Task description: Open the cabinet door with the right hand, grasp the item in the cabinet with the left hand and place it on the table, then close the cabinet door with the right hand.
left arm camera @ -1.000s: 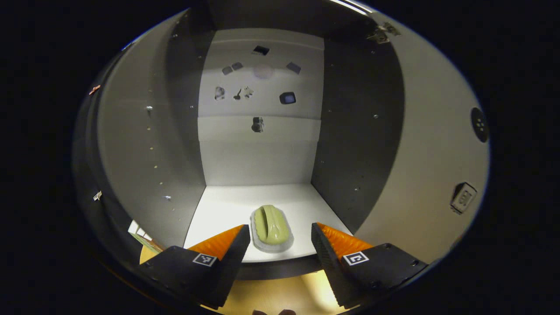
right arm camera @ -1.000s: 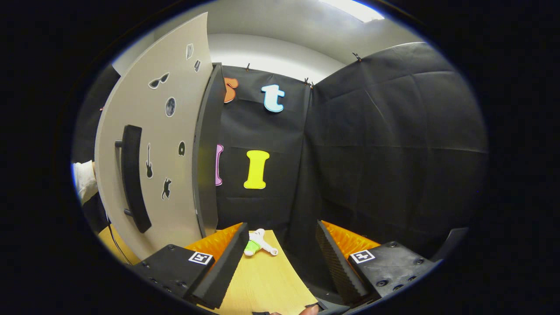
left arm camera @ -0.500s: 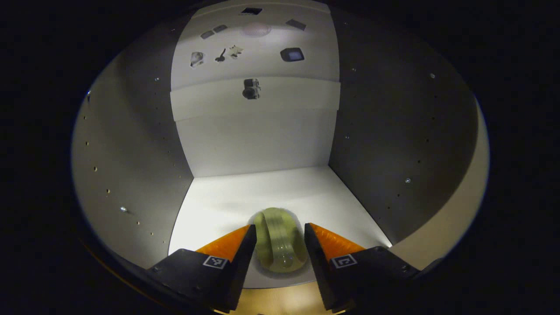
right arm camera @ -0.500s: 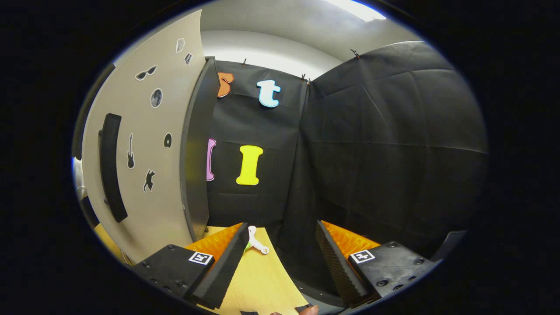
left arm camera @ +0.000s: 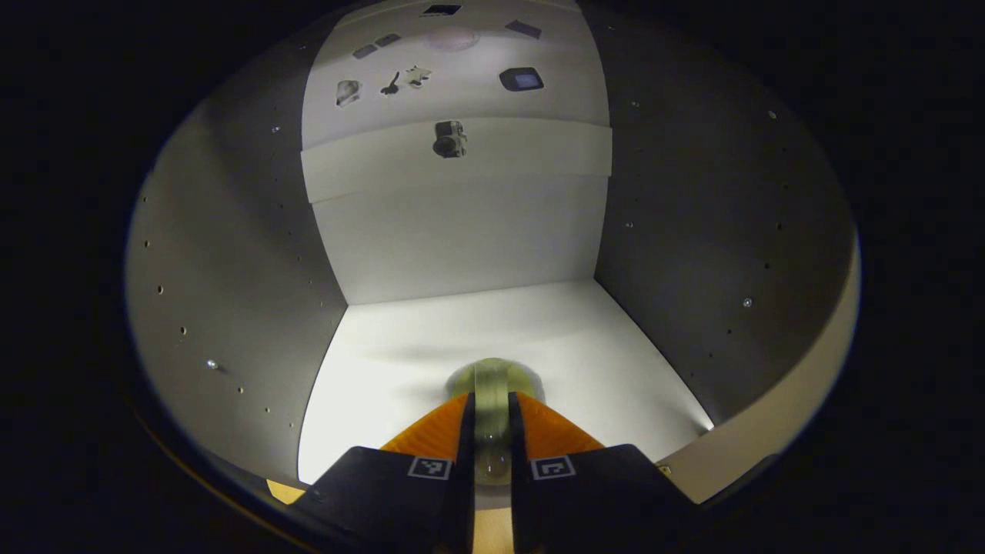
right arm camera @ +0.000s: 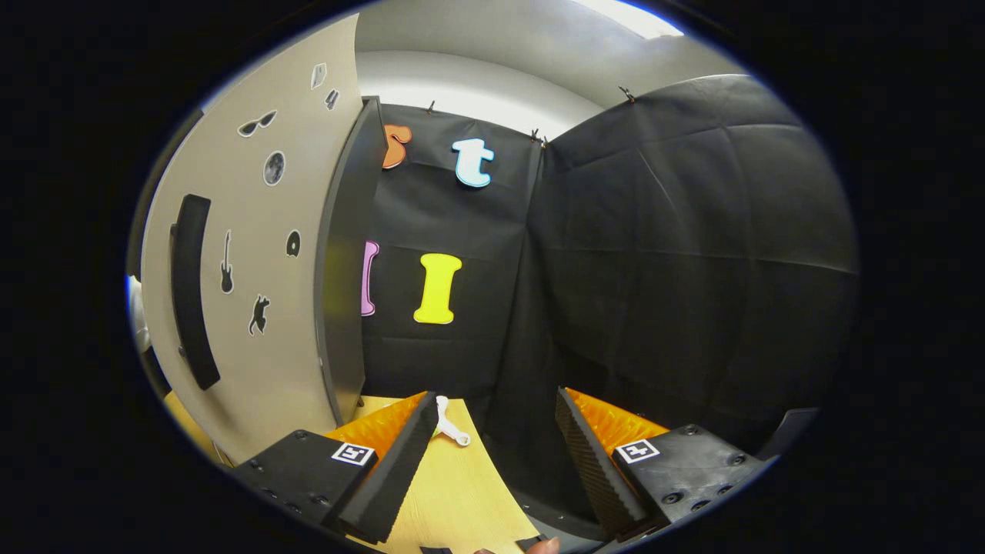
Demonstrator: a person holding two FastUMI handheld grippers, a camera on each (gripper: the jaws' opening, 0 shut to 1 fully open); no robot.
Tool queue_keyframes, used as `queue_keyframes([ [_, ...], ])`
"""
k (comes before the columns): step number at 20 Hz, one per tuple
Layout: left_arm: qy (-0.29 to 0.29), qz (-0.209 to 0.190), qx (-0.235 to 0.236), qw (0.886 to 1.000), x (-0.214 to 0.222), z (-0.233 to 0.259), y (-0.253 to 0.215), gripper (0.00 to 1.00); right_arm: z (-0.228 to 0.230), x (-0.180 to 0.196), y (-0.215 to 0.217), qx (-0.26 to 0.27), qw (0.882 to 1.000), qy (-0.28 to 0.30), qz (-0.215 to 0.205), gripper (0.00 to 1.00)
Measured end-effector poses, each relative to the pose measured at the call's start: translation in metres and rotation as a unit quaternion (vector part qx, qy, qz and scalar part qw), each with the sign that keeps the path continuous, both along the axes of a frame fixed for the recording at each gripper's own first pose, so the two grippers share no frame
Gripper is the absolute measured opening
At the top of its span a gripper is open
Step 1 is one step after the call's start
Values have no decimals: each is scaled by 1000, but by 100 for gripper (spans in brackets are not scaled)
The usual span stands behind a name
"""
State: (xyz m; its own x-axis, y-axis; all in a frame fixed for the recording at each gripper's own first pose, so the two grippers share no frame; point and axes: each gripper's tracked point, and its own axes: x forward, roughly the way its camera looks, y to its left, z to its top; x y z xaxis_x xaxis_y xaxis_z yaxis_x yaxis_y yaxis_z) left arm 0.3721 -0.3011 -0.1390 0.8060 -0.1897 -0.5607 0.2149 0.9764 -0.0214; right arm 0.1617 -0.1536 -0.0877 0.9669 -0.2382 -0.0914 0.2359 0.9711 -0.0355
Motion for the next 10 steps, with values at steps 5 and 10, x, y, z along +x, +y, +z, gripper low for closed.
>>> queue_keyframes([
  [5,-25,-12,-11,1000,-28,27,15,24,5,-5,13,1,1000,-2,3,98],
  [10,-64,-33,-16,997,-82,60,33,22,18,-11,37,8,1000,-12,8,98],
])
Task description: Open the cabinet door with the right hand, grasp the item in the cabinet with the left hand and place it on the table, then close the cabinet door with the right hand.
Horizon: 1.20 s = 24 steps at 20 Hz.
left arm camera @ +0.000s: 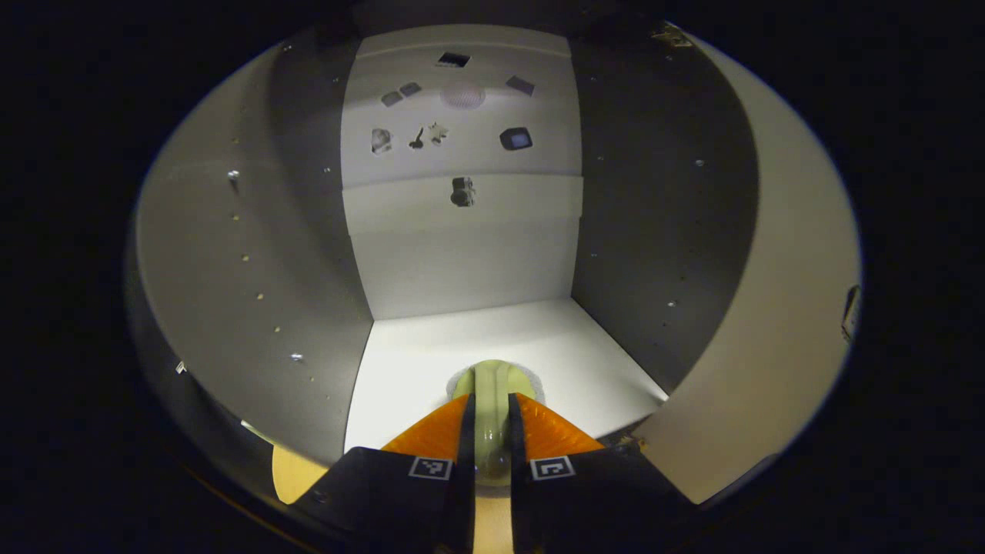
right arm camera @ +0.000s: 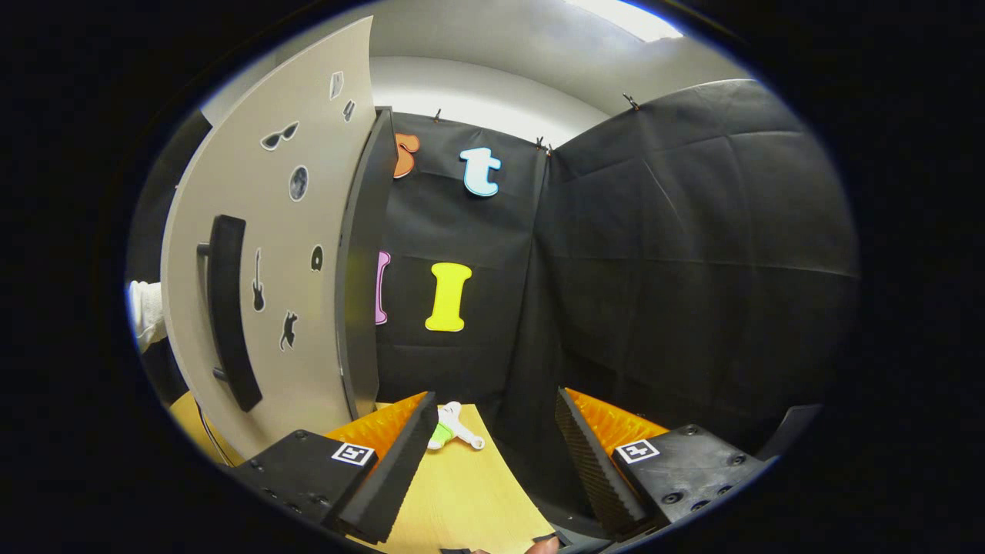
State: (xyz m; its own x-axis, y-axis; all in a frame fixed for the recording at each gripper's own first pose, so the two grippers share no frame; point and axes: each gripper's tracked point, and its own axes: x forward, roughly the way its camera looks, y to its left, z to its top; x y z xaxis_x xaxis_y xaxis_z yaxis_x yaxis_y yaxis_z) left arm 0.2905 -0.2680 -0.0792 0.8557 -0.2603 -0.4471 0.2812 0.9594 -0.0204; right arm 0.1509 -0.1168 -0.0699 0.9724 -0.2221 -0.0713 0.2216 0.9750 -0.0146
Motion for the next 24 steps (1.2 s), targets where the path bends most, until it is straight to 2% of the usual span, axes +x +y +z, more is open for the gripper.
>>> queue_keyframes([
  [6,-15,-11,-5,1000,-79,-1,23,22,13,-13,28,7,1000,-13,2,98],
  [11,-25,3,-1,1000,-140,-22,45,22,24,-20,45,5,1000,-20,0,98],
  [15,-16,20,-21,999,-187,-59,48,24,31,-19,53,11,1000,-23,-4,98],
  [20,-14,38,-6,999,-234,-123,41,22,38,-18,58,1,999,-31,-18,98],
  [24,1,29,-6,1000,-268,-185,22,22,40,-14,69,7,999,-30,-12,97],
])
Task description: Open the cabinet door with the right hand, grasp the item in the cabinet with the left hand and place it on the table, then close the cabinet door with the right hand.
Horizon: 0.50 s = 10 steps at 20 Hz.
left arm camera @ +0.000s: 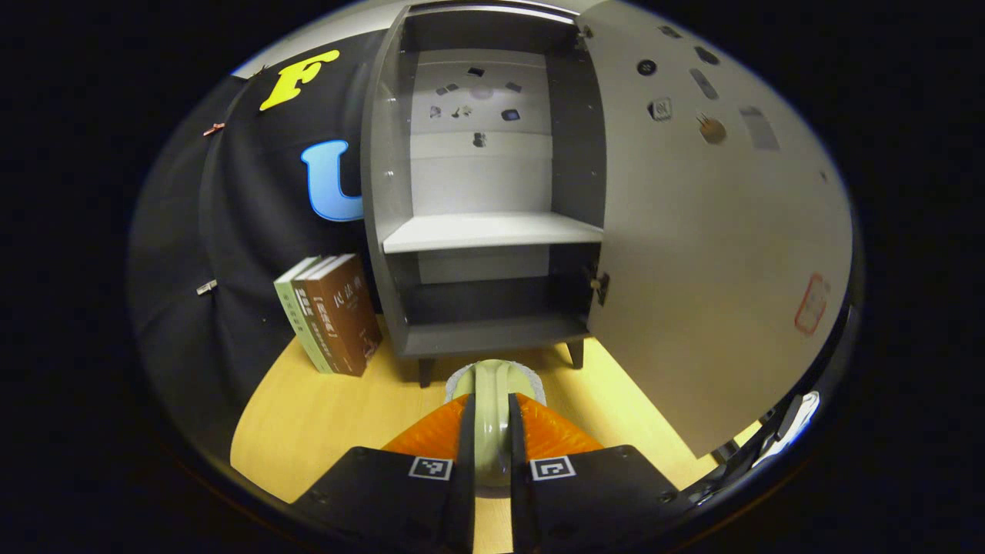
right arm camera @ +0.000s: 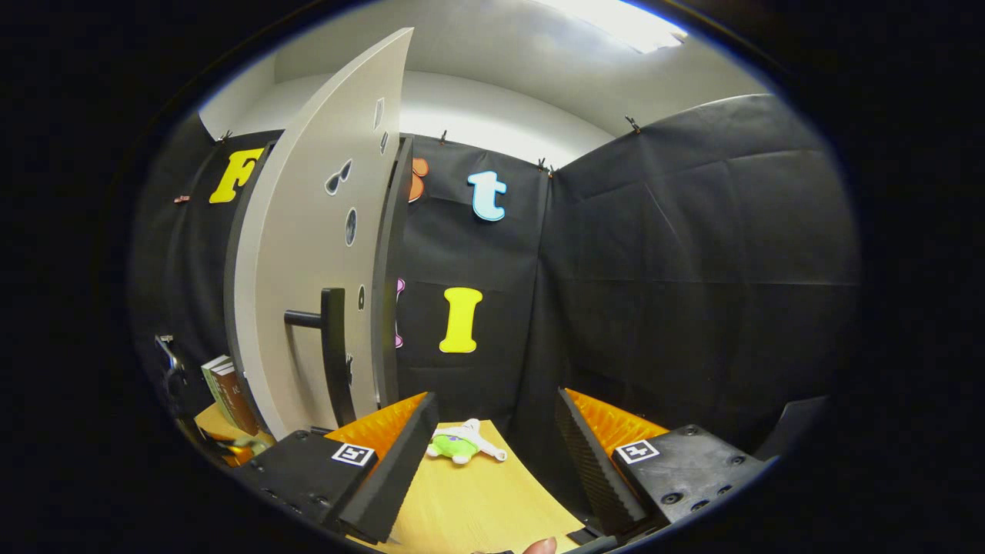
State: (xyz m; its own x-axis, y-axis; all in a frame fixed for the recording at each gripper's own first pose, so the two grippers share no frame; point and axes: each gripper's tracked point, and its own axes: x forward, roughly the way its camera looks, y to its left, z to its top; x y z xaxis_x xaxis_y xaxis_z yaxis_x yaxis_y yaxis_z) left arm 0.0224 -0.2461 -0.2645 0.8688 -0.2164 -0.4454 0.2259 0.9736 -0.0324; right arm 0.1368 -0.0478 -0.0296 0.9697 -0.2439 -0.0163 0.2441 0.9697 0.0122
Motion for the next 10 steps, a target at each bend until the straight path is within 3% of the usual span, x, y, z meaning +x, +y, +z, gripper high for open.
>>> queue_keyframes([
  [10,55,1,-2,998,-51,-142,-33,23,0,16,7,8,1000,3,8,97],
])
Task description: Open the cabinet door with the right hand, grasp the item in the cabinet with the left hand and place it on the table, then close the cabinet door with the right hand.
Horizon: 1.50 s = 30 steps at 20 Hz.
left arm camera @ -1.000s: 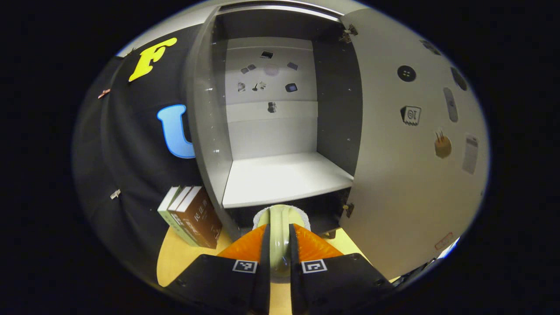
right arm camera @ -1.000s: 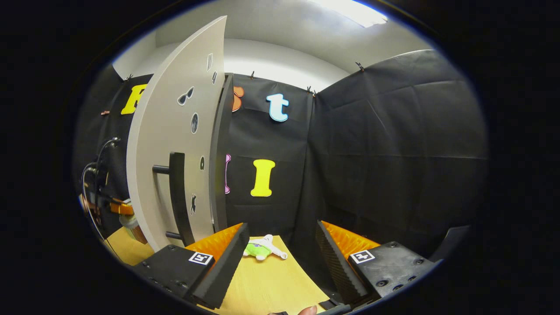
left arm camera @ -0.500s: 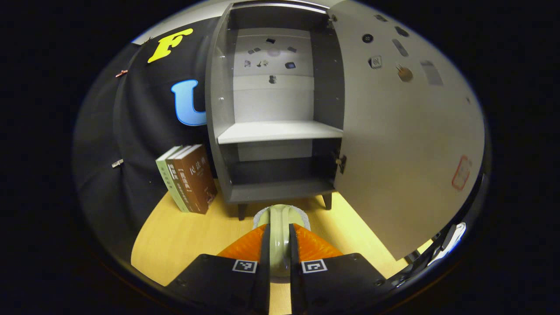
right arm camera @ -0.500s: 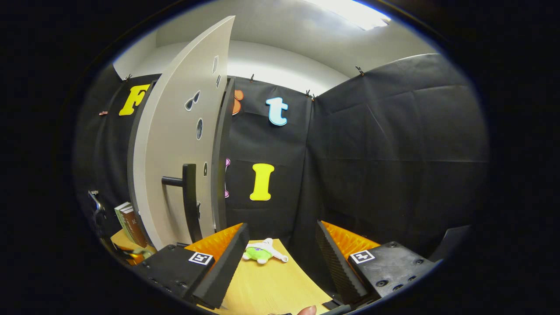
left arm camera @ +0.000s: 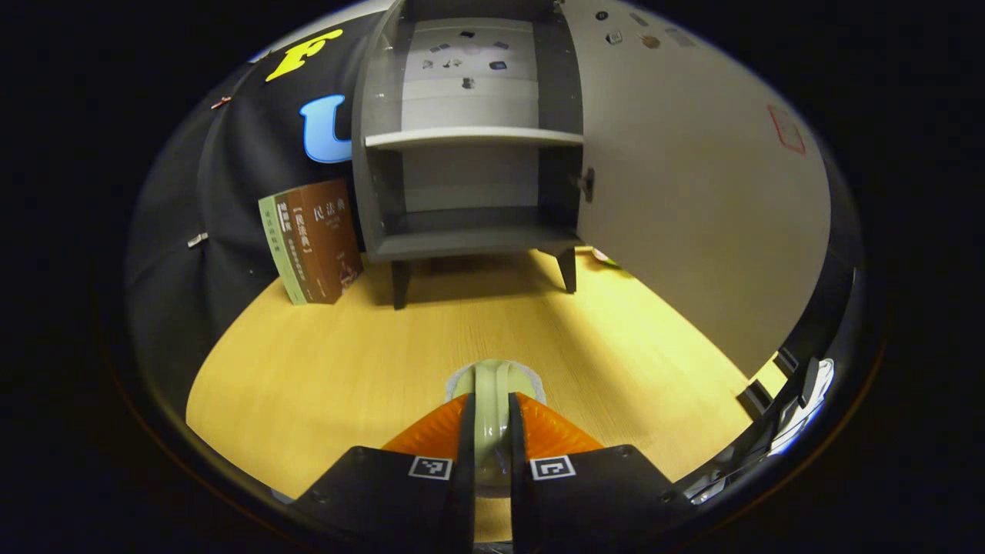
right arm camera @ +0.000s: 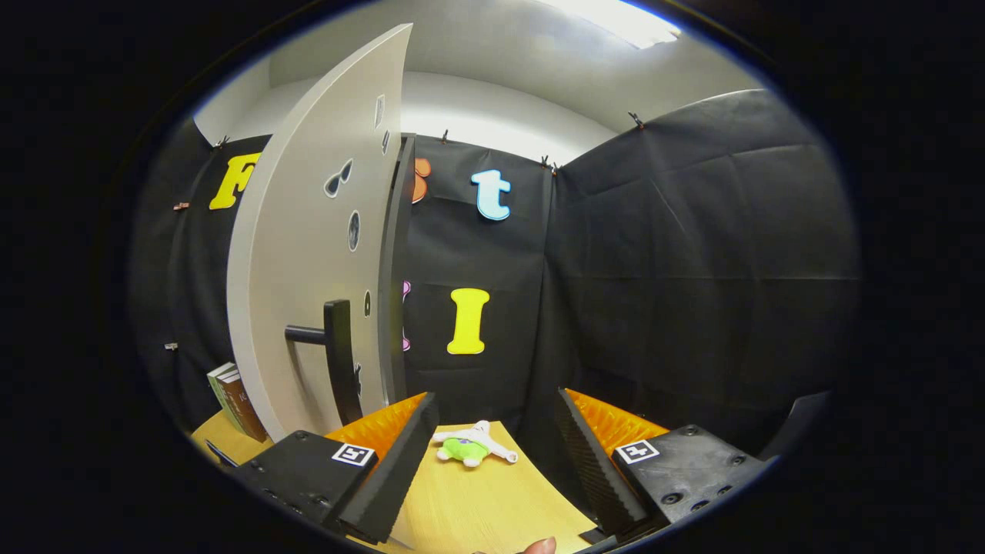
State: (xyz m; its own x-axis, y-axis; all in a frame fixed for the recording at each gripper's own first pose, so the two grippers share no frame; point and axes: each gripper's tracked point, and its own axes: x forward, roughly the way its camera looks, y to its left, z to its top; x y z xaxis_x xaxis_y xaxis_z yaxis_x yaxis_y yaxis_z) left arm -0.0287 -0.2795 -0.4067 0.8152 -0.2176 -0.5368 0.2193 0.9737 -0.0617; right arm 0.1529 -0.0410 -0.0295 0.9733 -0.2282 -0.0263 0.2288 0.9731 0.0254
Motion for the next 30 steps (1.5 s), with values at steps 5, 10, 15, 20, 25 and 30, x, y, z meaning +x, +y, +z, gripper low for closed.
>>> queue_keyframes([
  [5,25,-9,25,999,-12,-54,-16,22,-2,12,0,-5,1000,6,10,98],
  [10,14,-3,28,999,-6,-65,-17,24,-5,19,2,-13,1000,12,19,98],
  [15,11,-18,23,1000,-9,-64,-24,65,-5,20,3,-14,1000,12,19,97],
  [20,10,-19,28,999,-9,-55,-19,95,-4,16,3,-13,1000,11,16,98],
  [25,-17,-14,19,1000,-1,-25,-7,95,-3,11,6,-15,1000,10,13,98],
  [30,-43,-10,5,999,5,21,10,95,-1,5,8,-12,1000,10,13,98],
])
